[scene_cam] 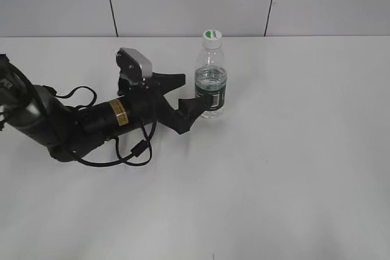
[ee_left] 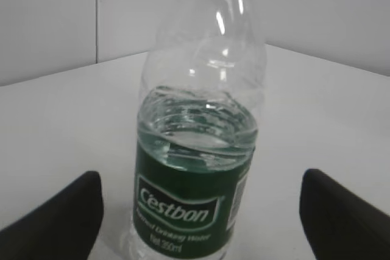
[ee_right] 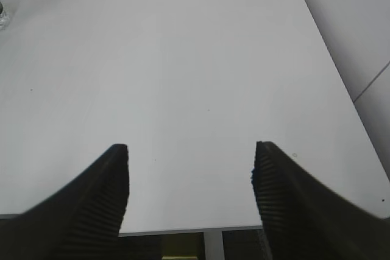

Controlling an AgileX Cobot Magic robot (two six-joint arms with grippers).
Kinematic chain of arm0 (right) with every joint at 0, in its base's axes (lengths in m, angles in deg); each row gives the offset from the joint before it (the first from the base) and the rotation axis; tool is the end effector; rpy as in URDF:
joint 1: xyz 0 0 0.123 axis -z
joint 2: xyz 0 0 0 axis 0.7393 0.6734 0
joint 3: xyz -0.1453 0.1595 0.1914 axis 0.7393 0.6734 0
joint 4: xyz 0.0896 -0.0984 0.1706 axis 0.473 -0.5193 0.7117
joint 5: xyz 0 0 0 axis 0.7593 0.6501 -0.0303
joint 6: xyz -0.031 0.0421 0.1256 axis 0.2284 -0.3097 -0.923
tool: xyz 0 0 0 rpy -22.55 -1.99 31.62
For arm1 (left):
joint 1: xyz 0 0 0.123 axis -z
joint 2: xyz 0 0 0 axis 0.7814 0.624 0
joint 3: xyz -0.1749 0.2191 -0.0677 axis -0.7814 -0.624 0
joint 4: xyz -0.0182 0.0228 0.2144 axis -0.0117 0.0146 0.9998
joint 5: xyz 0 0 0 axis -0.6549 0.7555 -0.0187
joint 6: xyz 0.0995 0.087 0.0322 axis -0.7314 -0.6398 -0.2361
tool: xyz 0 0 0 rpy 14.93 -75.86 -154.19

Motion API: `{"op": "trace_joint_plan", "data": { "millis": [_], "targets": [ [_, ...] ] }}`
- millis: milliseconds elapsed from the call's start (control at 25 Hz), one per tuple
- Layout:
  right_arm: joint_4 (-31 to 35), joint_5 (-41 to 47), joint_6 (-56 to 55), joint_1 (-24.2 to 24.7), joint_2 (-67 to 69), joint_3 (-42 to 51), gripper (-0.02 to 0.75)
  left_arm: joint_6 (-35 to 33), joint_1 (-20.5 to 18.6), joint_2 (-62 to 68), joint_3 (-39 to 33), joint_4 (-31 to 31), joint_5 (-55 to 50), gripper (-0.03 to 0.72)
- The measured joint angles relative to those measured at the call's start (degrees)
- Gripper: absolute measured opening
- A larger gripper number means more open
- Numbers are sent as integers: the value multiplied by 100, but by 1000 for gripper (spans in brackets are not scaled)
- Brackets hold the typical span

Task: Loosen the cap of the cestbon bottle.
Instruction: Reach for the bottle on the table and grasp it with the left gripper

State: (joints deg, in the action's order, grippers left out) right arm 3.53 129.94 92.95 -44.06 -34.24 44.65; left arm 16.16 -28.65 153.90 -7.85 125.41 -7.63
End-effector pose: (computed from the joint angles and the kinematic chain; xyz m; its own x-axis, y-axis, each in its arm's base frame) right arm -0.0039 0.0025 0.2401 -0.4653 -0.1817 -0.8663 -0.0506 0.9826 -0.1788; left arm 0.3646 -0.2368 0.0991 -0.1562 0.0179 -0.9876 0.8323 0.5408 -0.1218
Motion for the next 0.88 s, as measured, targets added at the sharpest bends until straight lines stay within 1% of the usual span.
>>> {"op": "trace_joint_plan", "data": {
  "millis": [240, 400, 520, 880],
  "targets": [
    [0, 0, 0, 0, 0, 0, 492, 0, 157, 23, 486, 11, -648, 591],
    [0, 0, 0, 0, 0, 0, 492, 0, 179, 23, 550, -37, -817, 591],
    [0, 0, 0, 0, 0, 0, 492, 0, 179, 78, 578, -107, -811, 590],
    [0, 0, 0, 0, 0, 0, 492, 2, 261, 625, 983, -133, -411, 590]
  ]
}}
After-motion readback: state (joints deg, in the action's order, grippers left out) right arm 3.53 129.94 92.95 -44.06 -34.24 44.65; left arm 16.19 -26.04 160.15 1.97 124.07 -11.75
